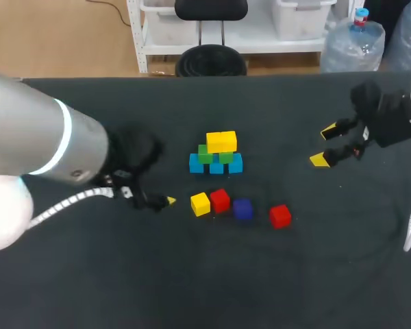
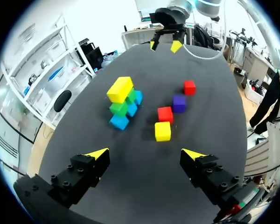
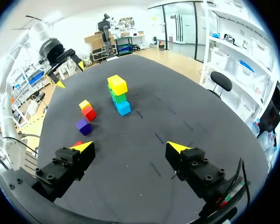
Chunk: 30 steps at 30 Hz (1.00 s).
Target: Place the blue cubes, place green cubes on the blue cubes, place the yellow cubes on the green cubes, then place the red cubes on the yellow cubes, and place purple cube on the red cubes.
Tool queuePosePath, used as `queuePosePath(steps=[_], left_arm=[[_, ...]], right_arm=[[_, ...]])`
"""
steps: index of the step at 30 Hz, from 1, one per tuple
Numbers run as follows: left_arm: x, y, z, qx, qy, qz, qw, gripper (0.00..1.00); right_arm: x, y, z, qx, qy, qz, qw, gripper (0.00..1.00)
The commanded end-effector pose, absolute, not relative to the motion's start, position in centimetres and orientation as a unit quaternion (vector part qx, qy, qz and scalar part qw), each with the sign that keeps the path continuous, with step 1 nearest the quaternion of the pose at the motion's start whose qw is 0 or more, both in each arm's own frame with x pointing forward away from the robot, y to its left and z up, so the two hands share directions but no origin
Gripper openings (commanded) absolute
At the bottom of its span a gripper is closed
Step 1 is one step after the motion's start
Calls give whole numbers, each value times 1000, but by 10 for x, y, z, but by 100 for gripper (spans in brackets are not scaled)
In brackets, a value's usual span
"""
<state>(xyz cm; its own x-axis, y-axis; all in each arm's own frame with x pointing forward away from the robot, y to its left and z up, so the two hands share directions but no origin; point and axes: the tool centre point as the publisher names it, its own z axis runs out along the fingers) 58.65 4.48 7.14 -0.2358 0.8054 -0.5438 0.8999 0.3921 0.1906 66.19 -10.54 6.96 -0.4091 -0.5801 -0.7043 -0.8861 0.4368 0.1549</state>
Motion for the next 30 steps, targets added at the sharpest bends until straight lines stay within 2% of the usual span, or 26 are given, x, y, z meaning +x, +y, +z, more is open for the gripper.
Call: queuePosePath(steps=[1, 30], left_arm=[[595, 14, 53, 545, 785, -68, 286, 100], [587, -20, 13, 518, 811, -82, 259, 100]], right_arm=[[663, -105, 69, -460, 796, 266, 290, 100], [663, -105, 69, -460, 796, 266, 290, 100]])
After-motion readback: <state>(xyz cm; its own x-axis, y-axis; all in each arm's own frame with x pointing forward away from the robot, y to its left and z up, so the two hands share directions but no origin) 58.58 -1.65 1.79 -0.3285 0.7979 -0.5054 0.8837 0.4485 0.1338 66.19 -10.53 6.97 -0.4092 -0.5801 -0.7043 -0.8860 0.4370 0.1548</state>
